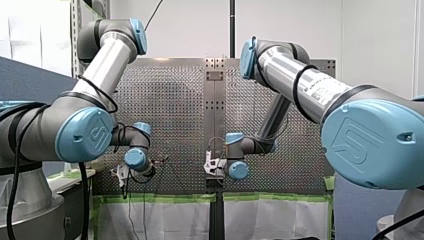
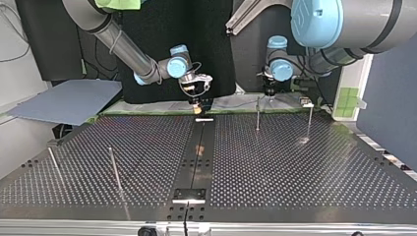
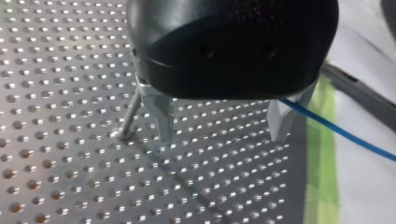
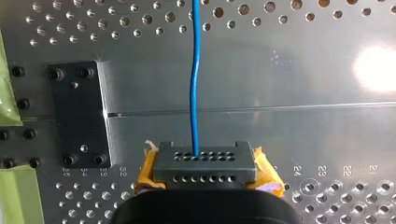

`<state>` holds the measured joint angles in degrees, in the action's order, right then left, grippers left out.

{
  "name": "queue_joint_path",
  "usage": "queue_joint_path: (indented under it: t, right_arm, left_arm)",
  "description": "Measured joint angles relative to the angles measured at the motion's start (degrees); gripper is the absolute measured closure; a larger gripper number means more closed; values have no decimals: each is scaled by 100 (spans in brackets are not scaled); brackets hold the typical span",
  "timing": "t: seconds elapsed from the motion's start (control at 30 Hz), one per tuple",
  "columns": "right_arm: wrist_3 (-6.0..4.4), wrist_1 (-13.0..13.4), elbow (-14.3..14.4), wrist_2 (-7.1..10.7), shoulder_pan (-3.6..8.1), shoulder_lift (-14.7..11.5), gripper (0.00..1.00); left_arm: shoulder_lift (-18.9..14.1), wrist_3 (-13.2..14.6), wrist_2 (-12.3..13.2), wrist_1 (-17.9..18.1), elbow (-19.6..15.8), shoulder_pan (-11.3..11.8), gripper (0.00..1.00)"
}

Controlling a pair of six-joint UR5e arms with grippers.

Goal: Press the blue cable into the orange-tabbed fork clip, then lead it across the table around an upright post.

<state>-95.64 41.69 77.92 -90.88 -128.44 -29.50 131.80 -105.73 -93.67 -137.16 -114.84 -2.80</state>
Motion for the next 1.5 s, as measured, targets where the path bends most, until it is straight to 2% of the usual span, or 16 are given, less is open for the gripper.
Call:
queue_joint_path:
  t: [0.47,0.77,1.1,1.3,1.5]
  right_arm:
    - [18,-11,-9,0,-1,0,100]
    - [34,-16,-37,0,-5,0,100]
    - [35,-40,-52,0,-18,0,100]
    - [35,-69,-53,0,-18,0,100]
    - [36,-96,-52,0,-19,-1,100]
  left_arm:
    - [-63,354,81,396,-621,-23,1]
    - [-530,282,122,712,-1089,-67,1]
    - [-1089,468,548,640,-1274,-161,1]
    - [-1134,367,785,637,-1283,-197,1]
    - [-1135,331,874,642,-1284,-236,1]
